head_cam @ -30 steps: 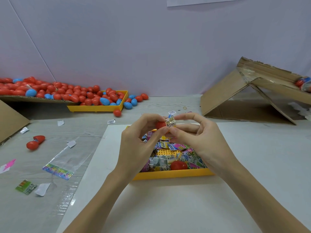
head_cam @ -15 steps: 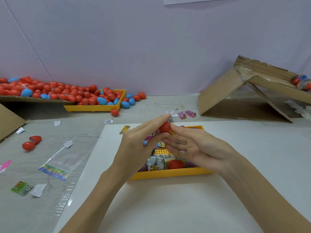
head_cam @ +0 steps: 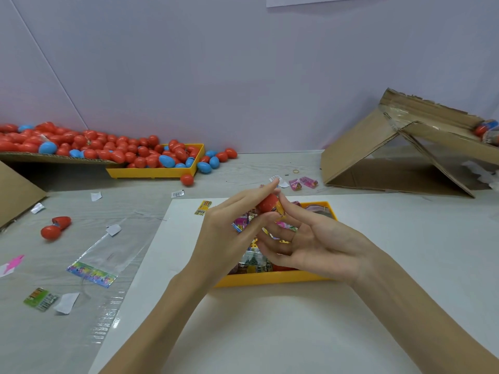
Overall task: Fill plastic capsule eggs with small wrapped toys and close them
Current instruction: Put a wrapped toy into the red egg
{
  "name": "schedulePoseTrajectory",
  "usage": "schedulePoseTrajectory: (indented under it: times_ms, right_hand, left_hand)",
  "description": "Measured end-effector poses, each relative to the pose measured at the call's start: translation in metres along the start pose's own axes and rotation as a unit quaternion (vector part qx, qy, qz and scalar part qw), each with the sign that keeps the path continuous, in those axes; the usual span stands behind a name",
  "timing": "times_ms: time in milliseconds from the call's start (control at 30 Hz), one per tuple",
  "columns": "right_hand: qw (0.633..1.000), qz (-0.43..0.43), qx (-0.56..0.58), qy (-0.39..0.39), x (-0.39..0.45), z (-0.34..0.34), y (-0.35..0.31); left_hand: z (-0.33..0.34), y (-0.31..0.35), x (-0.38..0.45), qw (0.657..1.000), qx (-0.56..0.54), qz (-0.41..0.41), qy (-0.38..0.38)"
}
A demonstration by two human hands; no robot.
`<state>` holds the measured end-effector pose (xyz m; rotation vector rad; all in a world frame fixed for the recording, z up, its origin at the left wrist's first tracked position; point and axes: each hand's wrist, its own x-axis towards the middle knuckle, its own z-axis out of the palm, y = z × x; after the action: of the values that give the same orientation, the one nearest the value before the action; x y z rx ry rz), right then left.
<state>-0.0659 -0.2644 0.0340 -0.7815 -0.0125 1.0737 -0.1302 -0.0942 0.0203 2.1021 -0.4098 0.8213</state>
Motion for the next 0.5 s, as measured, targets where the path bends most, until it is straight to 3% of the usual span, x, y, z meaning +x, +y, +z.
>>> schedulePoseTrajectory:
  times_ms: [233, 500]
  right_hand:
    - [0.999, 0.012, 0.041, -0.012, 0.0019, -0.0009, 0.0018]
    - [0.999, -0.015, -0.012, -0.027, -0.0013, -0.0015, 0.0000]
  left_hand:
    - [-0.0046, -0.0048, -0.0006, 0.999, 0.034, 0.016, -0.015]
    - [-0.0064, -0.0063, 0.0000, 0.999, 0.041, 0.015, 0.008]
